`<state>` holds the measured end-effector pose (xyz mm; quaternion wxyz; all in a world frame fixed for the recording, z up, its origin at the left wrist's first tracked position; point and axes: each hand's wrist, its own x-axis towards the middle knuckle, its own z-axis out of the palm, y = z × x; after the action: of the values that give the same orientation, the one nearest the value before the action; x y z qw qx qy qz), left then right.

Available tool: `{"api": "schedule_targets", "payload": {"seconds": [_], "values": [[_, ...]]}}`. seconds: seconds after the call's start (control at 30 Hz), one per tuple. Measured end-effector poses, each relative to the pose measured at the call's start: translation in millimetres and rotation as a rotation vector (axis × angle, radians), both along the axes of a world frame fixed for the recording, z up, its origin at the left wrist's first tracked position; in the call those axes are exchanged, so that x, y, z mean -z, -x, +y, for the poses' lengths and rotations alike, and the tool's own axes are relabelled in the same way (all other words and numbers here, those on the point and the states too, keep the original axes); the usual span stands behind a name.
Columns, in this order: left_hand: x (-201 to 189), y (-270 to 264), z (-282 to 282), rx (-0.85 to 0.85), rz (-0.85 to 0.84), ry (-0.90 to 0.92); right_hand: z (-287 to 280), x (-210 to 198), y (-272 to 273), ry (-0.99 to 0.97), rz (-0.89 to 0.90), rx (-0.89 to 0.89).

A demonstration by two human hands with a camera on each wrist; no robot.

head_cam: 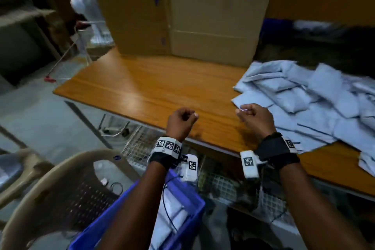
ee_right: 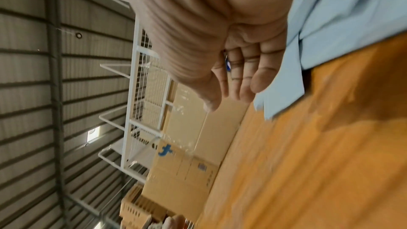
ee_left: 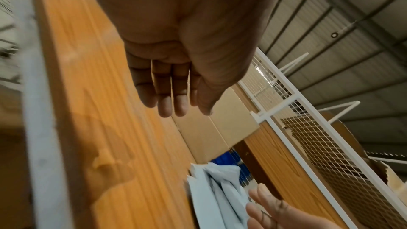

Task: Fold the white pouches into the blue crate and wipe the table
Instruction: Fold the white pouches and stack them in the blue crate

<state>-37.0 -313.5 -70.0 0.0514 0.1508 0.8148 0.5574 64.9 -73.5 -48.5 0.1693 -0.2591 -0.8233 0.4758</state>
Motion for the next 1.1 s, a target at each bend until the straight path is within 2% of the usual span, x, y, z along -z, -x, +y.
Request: {"api": "schedule_targets", "payload": {"seconds": [0.23,0.43,0.57,0.73,0.83,1.0,1.1], "values": [[-1,21,111,0.093,-0.044,0.047,106,-11,15,-0.068,-0.002,0.125],[-11,48,169,0.081,-0.126,-0.047,174,-16,54,-0.203,0.035,0.215],[-17,64,191,0.072,-0.131,-0.074,197,-28,103,-0.511,-0.064,0.072],[-18,79,201,0.029,-0.183,-0.108,199,-38,154,-0.722,-0.404,-0.173],[-13,87,200,-0.007,-0.237,-0.140,198,-32,169,-0.774,-0.489,-0.220],[-1,94,184,-0.018,-0.303,-0.172,189,-21,162,-0.749,-0.351,-0.184],[2,89,172,-0.038,-0.345,-0.203,170,-20,149,-0.700,-0.109,-0.166]]}}
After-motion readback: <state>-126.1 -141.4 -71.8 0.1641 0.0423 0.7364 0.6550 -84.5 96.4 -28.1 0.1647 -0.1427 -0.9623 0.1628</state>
